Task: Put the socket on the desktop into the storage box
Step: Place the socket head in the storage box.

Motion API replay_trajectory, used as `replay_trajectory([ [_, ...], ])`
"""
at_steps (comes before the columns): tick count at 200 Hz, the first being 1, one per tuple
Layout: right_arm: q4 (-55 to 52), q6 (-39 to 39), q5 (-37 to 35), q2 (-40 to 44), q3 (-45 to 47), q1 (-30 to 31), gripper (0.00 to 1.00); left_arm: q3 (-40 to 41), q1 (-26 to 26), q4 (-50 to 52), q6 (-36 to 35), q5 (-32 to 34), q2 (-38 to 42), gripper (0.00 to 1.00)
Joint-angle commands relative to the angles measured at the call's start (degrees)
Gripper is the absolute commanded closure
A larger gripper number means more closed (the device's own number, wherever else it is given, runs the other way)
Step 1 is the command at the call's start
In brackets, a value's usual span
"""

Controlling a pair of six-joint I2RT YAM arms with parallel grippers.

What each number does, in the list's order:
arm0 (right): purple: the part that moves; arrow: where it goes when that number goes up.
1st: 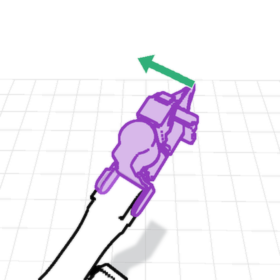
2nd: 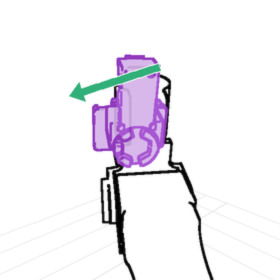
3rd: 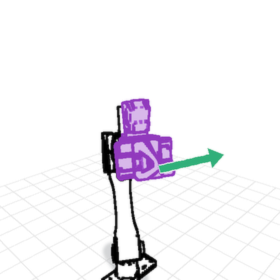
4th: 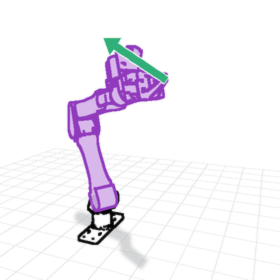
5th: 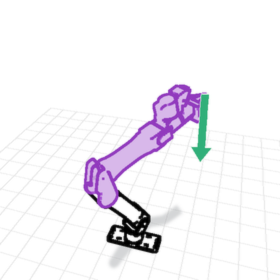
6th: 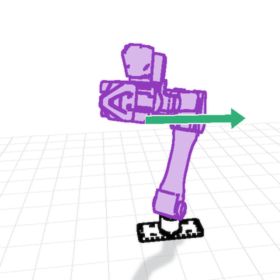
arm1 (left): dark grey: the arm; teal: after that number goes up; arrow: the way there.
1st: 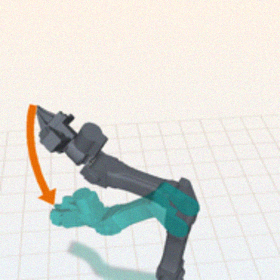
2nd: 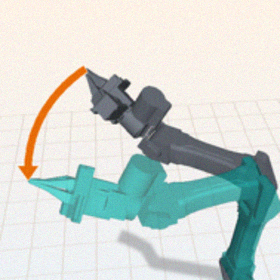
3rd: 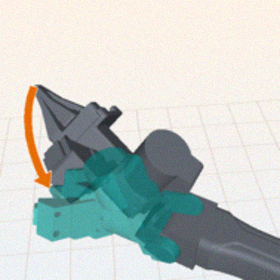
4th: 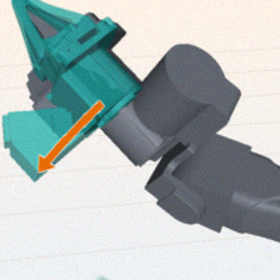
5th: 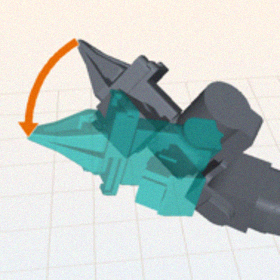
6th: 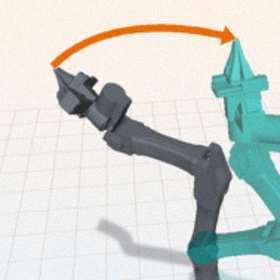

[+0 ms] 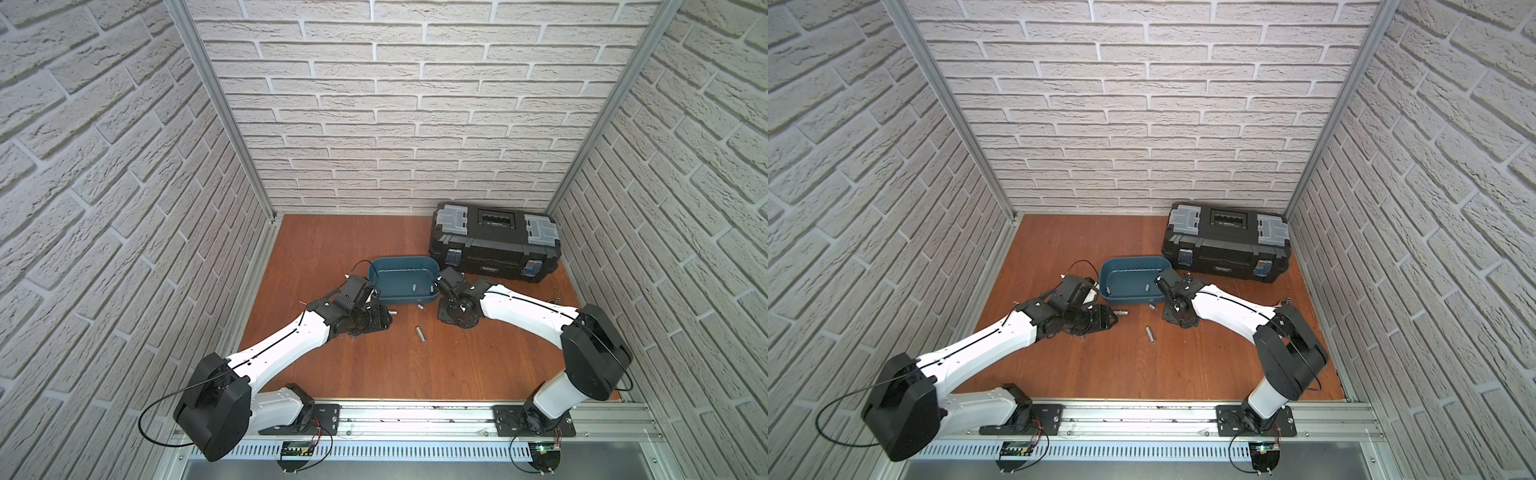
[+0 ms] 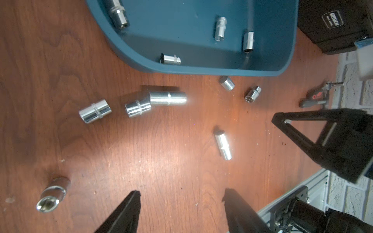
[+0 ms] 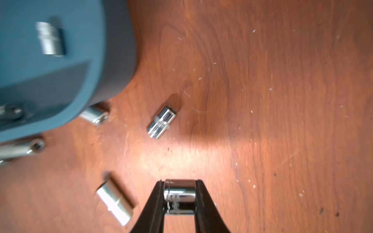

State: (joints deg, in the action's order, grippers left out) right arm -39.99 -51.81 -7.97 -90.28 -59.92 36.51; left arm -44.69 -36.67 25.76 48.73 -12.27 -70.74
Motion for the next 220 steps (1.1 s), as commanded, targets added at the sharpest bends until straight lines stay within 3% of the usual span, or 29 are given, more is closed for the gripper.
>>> replay_trajectory([
  [1,-3.29,1.5,-1.35,3.11,-2.38,0.92,0.79,-2.97,-0.12,0.24,-1.16,1.25,-0.65,0.29],
  [79,-7.05,6.66,0.42,1.24,-13.93,1.48,0.78,-5.35,6.01,3.86,-2.25,1.54,2.9,0.28],
  [154,-9.5,10.76,3.0,-12.46,-30.86,1.37,0.78,-2.58,14.85,7.4,-2.41,-0.78,10.56,0.26],
  [220,-9.92,10.85,4.94,-22.66,-40.71,-0.19,0.77,-0.3,17.46,8.44,-2.16,-1.74,14.0,0.26],
])
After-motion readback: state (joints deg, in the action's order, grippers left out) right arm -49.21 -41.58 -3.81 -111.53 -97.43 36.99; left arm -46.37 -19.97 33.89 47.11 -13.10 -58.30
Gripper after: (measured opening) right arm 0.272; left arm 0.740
